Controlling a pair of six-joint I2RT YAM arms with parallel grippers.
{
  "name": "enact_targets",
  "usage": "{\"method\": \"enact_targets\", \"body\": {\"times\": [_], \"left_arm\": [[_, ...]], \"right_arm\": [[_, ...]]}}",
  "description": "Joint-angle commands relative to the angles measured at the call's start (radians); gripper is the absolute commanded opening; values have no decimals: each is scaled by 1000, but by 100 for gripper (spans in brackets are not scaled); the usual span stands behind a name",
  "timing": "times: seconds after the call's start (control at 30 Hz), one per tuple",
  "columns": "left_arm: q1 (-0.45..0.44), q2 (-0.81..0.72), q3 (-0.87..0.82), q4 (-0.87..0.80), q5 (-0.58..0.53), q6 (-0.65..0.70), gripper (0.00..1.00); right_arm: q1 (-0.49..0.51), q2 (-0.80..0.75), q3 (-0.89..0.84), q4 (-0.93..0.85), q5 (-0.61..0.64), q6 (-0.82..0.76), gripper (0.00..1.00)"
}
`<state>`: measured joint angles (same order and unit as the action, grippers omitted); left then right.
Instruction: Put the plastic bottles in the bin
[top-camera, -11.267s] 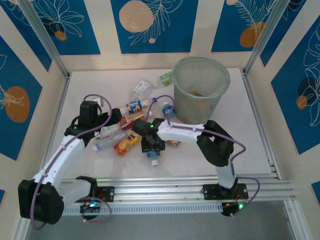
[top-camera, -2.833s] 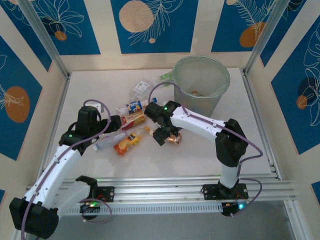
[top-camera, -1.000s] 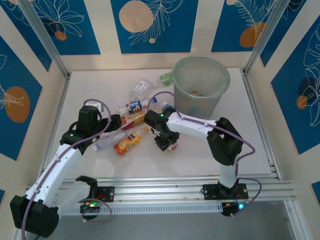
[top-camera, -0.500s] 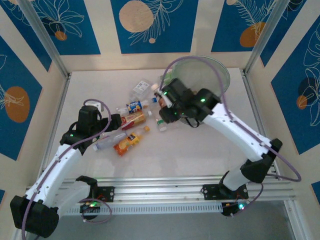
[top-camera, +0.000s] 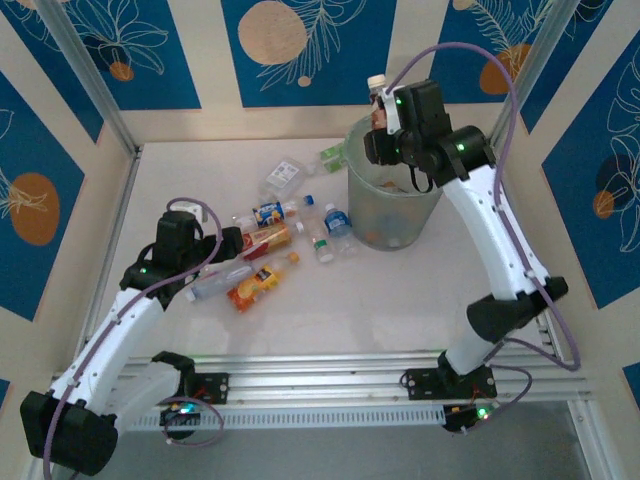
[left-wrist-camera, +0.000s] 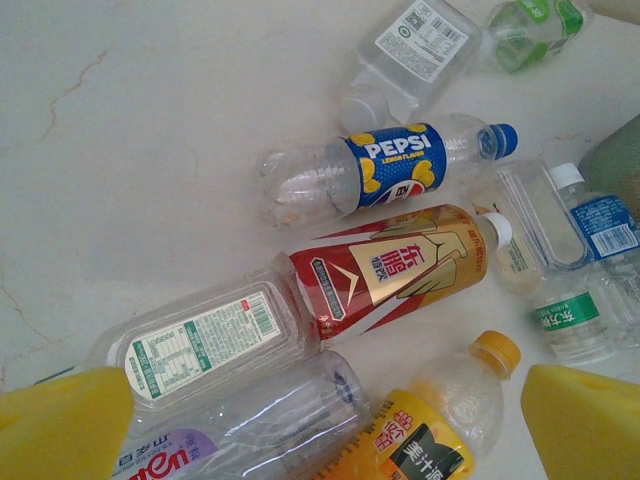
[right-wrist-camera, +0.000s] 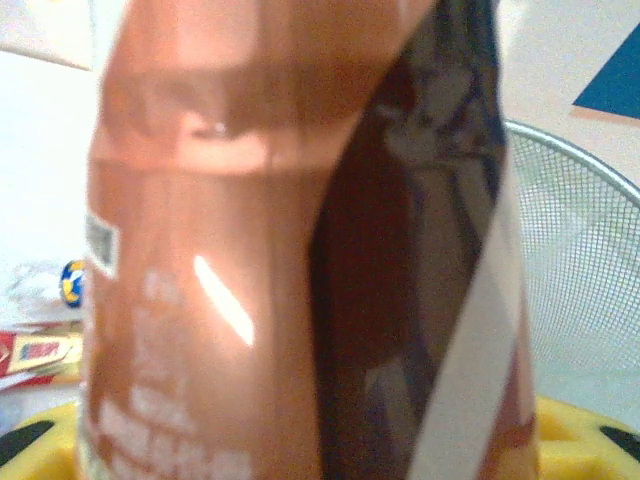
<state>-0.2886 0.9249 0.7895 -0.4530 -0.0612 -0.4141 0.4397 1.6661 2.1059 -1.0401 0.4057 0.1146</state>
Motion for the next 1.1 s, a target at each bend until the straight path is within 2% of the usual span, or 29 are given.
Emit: {"method": "enact_targets", "body": {"times": [0.0, 0.17, 0.27, 0.63, 1.07], "left_arm": [[-9, -7, -4, 15, 0, -15, 100], [-9, -10, -2, 10, -5, -12, 99], [-9, -12, -4, 5, -9, -10, 100], [-10, -25, -6, -3, -19, -8, 99], [-10, -17, -4, 3, -22, -8, 99]], "right_arm": [[-39, 76, 75, -17, -54, 17, 43], [-95, 218, 166, -103, -63, 31, 42], [-127, 261, 152, -130, -124, 46, 42], [-191, 191, -81, -86, -295, 67, 42], [-206, 208, -175, -105, -348, 49, 44]]}}
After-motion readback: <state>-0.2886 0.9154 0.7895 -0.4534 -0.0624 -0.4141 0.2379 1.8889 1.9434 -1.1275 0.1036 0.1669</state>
